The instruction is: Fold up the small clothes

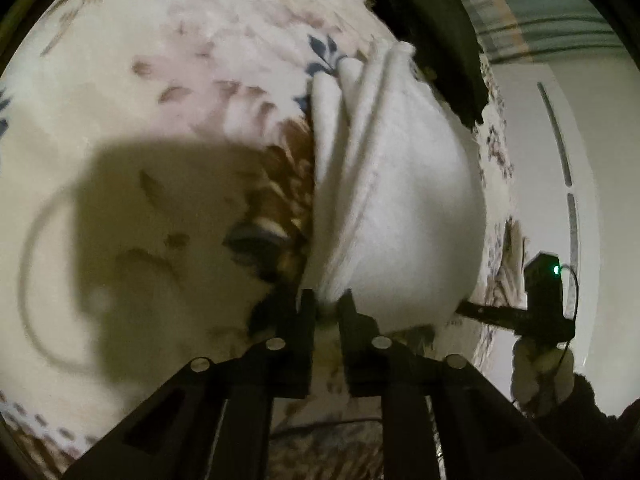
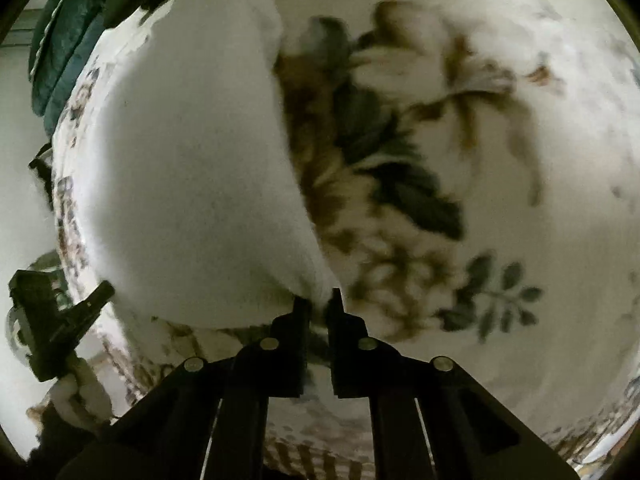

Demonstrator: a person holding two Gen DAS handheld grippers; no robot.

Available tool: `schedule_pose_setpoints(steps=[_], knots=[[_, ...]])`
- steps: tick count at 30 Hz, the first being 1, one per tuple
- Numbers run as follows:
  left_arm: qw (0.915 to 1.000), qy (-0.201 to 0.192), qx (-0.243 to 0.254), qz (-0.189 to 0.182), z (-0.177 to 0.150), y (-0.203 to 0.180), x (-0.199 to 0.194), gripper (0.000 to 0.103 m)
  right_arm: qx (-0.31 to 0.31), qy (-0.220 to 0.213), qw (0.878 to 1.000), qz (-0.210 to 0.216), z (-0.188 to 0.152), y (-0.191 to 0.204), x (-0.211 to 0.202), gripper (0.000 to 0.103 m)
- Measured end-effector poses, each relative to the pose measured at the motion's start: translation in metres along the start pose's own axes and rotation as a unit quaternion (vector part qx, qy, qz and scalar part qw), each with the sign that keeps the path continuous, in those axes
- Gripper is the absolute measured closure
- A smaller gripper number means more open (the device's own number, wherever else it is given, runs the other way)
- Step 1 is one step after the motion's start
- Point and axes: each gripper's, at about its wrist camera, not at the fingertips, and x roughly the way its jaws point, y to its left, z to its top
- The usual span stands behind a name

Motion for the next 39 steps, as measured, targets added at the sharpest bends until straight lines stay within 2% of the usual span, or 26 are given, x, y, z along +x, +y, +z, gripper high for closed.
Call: schedule_pose_setpoints(steps=[2,3,4,5,6,7,11,13,15,16,17,19,21,25,26,30,34,37,38,39], knots=[[1.0000,-0.010,-0.001,-0.001,0.004,-0.006,-0.011,0.081,0.000,0.023,1.000,0.017,0.005,0.001,-0.005,0.086],[0.9998,-0.021,0.000,-0.004,0.009,-0.011,-0.017,0.067,0.005,0.026,0.999,0.027,0.007,-0.002,-0.013,0.075],[0.9993,-0.036,0.005,-0.006,0.017,-0.018,-0.021,0.060,0.012,0.021,0.999,0.040,0.010,-0.005,-0.024,0.061],[0.9987,-0.048,0.011,-0.011,0.025,-0.022,-0.023,0.048,0.017,0.010,0.999,0.051,0.014,-0.004,-0.033,0.055],[0.9977,-0.064,0.016,-0.012,0.041,-0.029,-0.020,0.046,0.025,-0.005,0.998,0.061,0.019,-0.008,-0.043,0.046],[0.9972,-0.071,0.020,-0.014,0.054,-0.032,-0.016,0.046,0.034,-0.025,0.996,0.080,0.030,-0.011,-0.053,0.043],[0.9955,-0.083,0.046,0.003,0.121,-0.044,0.018,0.046,0.058,-0.082,0.988,0.117,0.090,-0.014,-0.064,0.043],[0.9940,-0.082,0.069,0.023,0.154,-0.058,0.038,0.046,0.071,-0.102,0.983,0.131,0.127,-0.013,-0.061,0.043],[0.9918,-0.077,0.094,0.040,0.173,-0.068,0.053,0.049,0.071,-0.109,0.982,0.135,0.156,-0.008,-0.058,0.043],[0.9900,-0.067,0.109,0.059,0.181,-0.073,0.062,0.056,0.071,-0.112,0.983,0.130,0.169,-0.008,-0.057,0.044],[0.9887,-0.063,0.122,0.062,0.183,-0.077,0.067,0.092,0.069,-0.115,0.984,0.119,0.181,-0.004,-0.058,0.049],[0.9856,-0.061,0.143,0.067,0.184,-0.085,0.070,0.095,0.060,-0.133,0.985,0.091,0.190,0.006,-0.062,0.097],[0.9848,-0.082,0.145,0.050,0.180,-0.086,0.056,0.096,0.043,-0.137,0.987,0.074,0.192,0.019,-0.062,0.098],[0.9899,-0.108,0.090,0.014,0.180,-0.069,0.025,0.096,0.021,-0.163,0.984,0.068,0.196,0.033,-0.084,0.099],[0.9913,-0.107,0.077,0.008,0.181,-0.063,0.024,0.096,0.015,-0.168,0.983,0.072,0.179,0.032,-0.091,0.099],[0.9942,-0.098,0.041,0.018,0.193,-0.041,0.036,0.096,-0.002,-0.184,0.980,0.074,0.192,0.047,-0.101,0.100],[0.9969,-0.064,0.038,0.025,0.201,-0.034,0.060,0.095,0.008,-0.169,0.985,0.042,0.208,0.043,-0.081,0.100],[0.9970,-0.055,0.045,0.032,0.198,-0.040,0.062,0.090,0.006,-0.140,0.990,0.021,0.221,0.040,-0.063,0.100],[0.9971,-0.052,0.045,0.032,0.196,-0.042,0.061,0.086,0.006,-0.134,0.991,0.020,0.219,0.041,-0.059,0.099],[0.9971,-0.053,0.043,0.033,0.193,-0.044,0.058,0.075,0.007,-0.123,0.992,0.026,0.219,0.037,-0.058,0.098]])
